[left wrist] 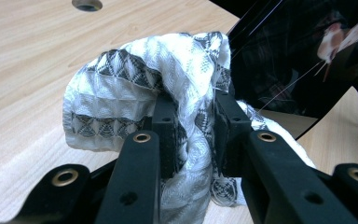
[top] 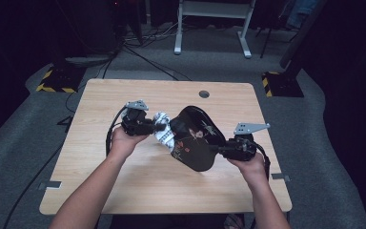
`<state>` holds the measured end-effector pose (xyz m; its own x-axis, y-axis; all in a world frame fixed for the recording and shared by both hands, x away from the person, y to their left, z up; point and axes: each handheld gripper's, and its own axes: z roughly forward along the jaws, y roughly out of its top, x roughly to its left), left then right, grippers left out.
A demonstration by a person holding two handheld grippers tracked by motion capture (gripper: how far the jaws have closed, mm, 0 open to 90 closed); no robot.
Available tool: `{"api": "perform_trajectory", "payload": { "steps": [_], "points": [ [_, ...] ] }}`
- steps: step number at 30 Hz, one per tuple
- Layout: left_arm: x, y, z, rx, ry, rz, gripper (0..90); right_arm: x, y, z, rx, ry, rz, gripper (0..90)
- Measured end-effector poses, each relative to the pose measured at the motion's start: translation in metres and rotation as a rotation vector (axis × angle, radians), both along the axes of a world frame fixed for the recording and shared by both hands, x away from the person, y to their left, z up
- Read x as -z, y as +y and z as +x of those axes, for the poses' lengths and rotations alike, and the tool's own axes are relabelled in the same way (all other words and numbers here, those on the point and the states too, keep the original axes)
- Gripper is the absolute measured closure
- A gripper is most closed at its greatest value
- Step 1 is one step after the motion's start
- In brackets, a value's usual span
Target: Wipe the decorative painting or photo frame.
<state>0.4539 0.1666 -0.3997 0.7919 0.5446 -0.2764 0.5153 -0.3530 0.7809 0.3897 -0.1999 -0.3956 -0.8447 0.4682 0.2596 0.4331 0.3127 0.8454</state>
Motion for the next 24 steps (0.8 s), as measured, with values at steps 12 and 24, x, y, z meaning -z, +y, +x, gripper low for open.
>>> {"api": "perform_trajectory", "payload": {
  "steps": [12,24],
  "points": [
    [0.020,0.003,-0.001,-0.014,0.043,0.016,73.8,0.001,0.001,0.000,0.000,-0.005,0.005,77.9],
    [0.042,-0.001,-0.002,0.000,0.098,0.045,73.8,0.001,0.000,0.001,0.004,-0.005,0.006,77.7]
  ]
}}
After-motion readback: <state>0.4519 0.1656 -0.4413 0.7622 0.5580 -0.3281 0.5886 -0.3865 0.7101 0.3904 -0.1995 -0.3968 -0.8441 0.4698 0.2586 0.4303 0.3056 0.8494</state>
